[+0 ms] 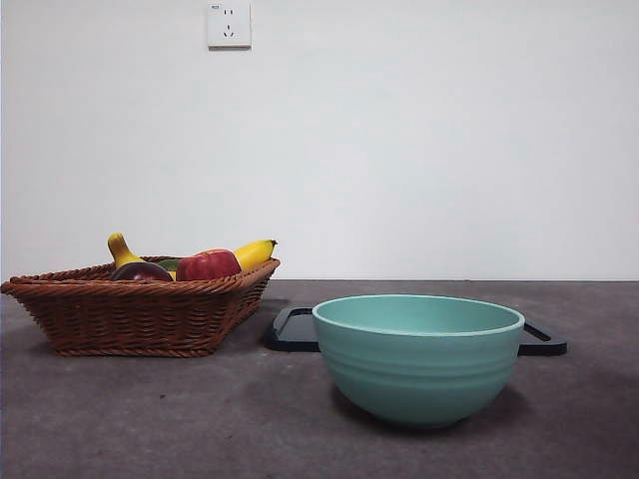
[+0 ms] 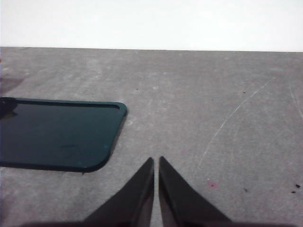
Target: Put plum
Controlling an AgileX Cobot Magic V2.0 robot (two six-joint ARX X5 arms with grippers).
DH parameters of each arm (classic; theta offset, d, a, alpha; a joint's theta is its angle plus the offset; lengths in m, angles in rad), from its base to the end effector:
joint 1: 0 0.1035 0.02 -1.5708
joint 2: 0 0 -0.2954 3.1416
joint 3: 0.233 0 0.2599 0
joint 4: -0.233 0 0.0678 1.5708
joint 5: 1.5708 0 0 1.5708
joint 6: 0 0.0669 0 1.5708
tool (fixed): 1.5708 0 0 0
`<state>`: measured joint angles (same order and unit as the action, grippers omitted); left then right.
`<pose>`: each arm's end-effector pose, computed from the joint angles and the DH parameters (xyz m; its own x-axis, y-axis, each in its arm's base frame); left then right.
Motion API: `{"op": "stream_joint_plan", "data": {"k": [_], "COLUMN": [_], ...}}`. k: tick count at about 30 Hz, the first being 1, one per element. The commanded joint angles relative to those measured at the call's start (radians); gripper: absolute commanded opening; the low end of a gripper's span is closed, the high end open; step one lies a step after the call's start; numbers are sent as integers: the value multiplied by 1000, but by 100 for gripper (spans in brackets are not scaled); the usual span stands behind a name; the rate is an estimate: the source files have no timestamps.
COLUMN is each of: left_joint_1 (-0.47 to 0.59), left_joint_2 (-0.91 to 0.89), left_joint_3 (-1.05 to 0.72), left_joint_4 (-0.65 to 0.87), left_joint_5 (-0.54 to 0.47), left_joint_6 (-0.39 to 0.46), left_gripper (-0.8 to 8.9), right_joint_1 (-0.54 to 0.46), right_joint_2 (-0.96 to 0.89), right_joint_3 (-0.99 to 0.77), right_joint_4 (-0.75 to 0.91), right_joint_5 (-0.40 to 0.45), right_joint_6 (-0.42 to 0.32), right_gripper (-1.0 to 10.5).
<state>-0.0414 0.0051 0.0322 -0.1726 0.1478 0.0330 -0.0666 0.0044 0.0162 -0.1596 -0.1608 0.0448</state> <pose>0.1078 -0.0143 0.1524 0.9717 -0.1876 -0.1434 0.1912 0.9815 0.0113 0.1096 0.0034 0.1481 0.9848 0.0948 -0.1454 -0.0856 0.9940 0.0679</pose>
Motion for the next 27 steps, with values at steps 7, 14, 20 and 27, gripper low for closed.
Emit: {"op": "stream_joint_plan", "data": {"k": [7, 14, 20, 27], "left_joint_1": [3, 3, 2, 2], "left_joint_2": [-2, -2, 15, 99], "left_joint_3": [-10, 61, 190, 386], "left_joint_4": [11, -2, -108, -246], "left_joint_5": [-1, 1, 14, 47], "left_joint_6": [-292, -431, -446, -391], "left_gripper": [8, 9, 9, 9], "right_joint_1": [-2, -1, -1, -1], "right_joint_2": [-1, 0, 0, 58], "right_joint_3": [6, 83, 222, 441], "right_joint_4": [2, -12, -112, -304], "right_joint_5": [-18, -28, -49, -64], "right_joint_6": [187, 265, 270, 240], "right_gripper": [5, 5, 5, 5]}}
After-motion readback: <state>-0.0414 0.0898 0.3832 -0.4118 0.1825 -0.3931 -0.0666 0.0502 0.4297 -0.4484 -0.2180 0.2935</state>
